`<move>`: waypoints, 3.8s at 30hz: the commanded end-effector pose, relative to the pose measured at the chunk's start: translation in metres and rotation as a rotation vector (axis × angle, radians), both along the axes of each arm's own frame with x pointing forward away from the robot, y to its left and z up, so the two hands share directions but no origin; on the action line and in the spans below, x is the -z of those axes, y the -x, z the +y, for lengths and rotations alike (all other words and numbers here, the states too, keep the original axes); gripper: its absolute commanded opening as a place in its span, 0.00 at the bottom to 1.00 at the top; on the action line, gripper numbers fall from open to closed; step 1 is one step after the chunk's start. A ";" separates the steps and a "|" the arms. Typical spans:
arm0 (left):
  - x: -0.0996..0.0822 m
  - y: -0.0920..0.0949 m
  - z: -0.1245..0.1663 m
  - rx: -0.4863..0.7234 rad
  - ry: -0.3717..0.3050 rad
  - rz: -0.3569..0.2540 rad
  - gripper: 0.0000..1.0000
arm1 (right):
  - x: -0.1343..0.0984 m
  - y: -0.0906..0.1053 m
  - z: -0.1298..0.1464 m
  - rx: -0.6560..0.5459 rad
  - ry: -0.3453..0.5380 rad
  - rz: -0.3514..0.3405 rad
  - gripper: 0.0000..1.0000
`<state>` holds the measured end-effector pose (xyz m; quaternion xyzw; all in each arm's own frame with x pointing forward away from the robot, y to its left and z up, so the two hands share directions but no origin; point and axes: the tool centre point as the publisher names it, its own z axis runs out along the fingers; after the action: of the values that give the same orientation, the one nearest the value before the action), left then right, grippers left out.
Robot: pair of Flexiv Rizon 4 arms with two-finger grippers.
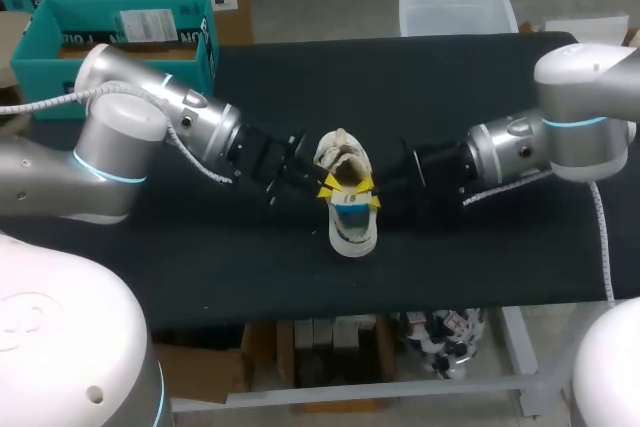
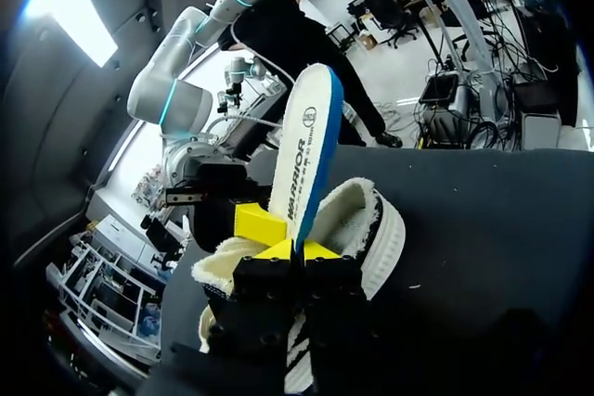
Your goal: Open the shoe tongue, take the insole out of the shoe, put the insole back into the shoe, and pack the shoe into the shoebox
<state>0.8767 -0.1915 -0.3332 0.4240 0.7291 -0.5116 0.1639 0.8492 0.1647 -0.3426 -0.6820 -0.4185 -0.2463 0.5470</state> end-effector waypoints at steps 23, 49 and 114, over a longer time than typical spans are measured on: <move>-0.006 0.018 -0.002 0.014 0.024 -0.024 0.34 | -0.016 0.032 0.001 0.042 0.045 -0.029 0.00; 0.012 -0.008 -0.011 0.002 0.002 0.024 0.00 | 0.011 -0.002 0.007 0.014 0.026 0.014 0.00; 0.011 -0.002 -0.015 0.022 -0.005 0.020 0.00 | -0.001 0.017 0.004 0.064 0.057 -0.023 0.33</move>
<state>0.8795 -0.2028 -0.3435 0.4284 0.7289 -0.5132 0.1477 0.8398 0.1694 -0.3463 -0.7020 -0.4114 -0.2539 0.5229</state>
